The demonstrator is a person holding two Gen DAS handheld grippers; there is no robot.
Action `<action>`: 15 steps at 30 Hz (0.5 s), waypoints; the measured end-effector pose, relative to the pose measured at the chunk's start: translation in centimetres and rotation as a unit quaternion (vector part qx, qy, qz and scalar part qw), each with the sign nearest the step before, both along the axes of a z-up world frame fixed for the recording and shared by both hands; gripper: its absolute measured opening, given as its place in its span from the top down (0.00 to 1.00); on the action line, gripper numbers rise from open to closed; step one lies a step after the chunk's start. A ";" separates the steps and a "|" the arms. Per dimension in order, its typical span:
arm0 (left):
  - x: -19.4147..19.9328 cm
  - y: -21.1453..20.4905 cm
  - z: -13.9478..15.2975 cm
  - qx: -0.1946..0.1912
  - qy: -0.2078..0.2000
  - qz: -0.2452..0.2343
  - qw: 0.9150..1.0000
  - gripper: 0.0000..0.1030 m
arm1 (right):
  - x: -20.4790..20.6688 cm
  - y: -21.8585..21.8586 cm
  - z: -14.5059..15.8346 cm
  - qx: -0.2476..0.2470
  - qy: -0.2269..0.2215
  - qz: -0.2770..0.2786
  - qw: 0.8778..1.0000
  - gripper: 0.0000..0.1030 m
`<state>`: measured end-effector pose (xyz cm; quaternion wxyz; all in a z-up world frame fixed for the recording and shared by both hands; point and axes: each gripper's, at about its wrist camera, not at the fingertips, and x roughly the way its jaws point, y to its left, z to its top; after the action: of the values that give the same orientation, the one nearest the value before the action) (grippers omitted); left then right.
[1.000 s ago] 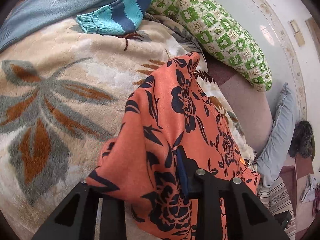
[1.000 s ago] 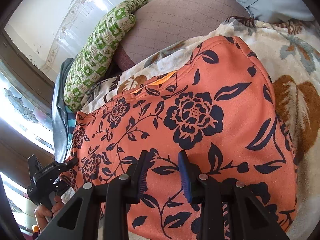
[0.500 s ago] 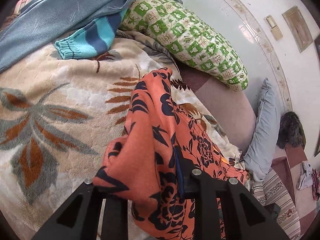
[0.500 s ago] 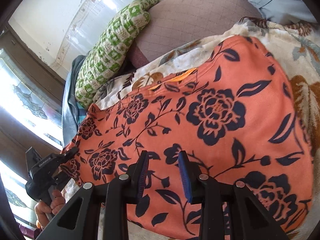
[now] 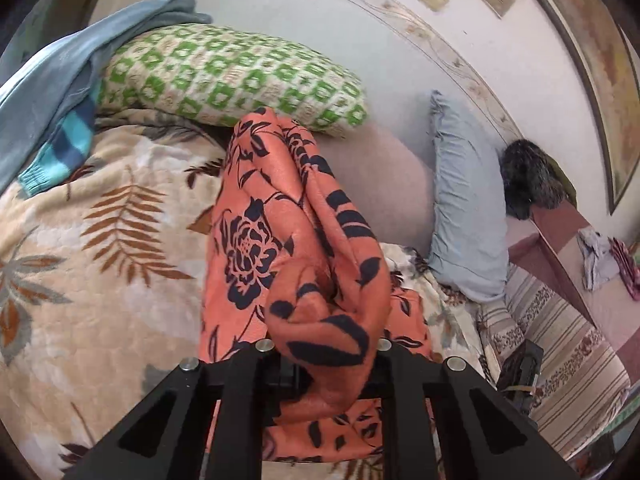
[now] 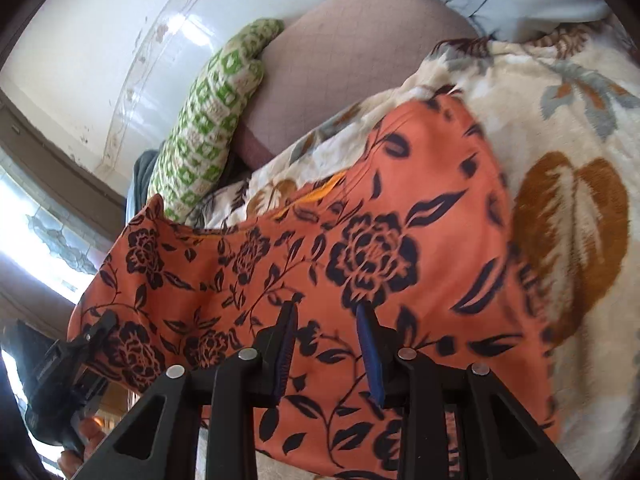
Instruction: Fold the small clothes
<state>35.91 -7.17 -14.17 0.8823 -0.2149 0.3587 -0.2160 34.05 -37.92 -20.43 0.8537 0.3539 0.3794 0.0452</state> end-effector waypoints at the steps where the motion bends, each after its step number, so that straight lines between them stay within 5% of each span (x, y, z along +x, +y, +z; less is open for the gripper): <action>1: -0.4 -2.4 0.4 0.006 -0.007 -0.020 1.000 0.85 | -0.5 -1.6 0.1 0.011 -0.004 -0.016 1.000 0.67; 6: -2.1 -14.9 -1.5 0.040 -0.011 -0.119 0.992 0.84 | -2.6 -8.8 -0.3 0.108 -0.026 -0.045 0.993 0.66; 9: -1.5 -19.5 -6.8 0.066 0.059 -0.154 0.984 0.77 | -3.9 -12.8 -2.3 0.202 -0.022 -0.074 0.976 0.66; 11: -1.8 -20.7 -9.3 0.096 0.100 -0.173 0.975 0.76 | -4.9 -14.7 -2.9 0.213 -0.025 -0.103 0.971 0.65; 15: -3.8 -19.3 -6.9 0.090 0.063 -0.194 0.975 0.59 | -5.4 -15.7 -2.0 0.209 -0.033 -0.104 0.972 0.65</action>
<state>32.14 -26.48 -21.05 0.8150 -0.0743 0.4664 -0.3358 28.65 -53.61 -22.44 0.7728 0.5603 0.2945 0.0465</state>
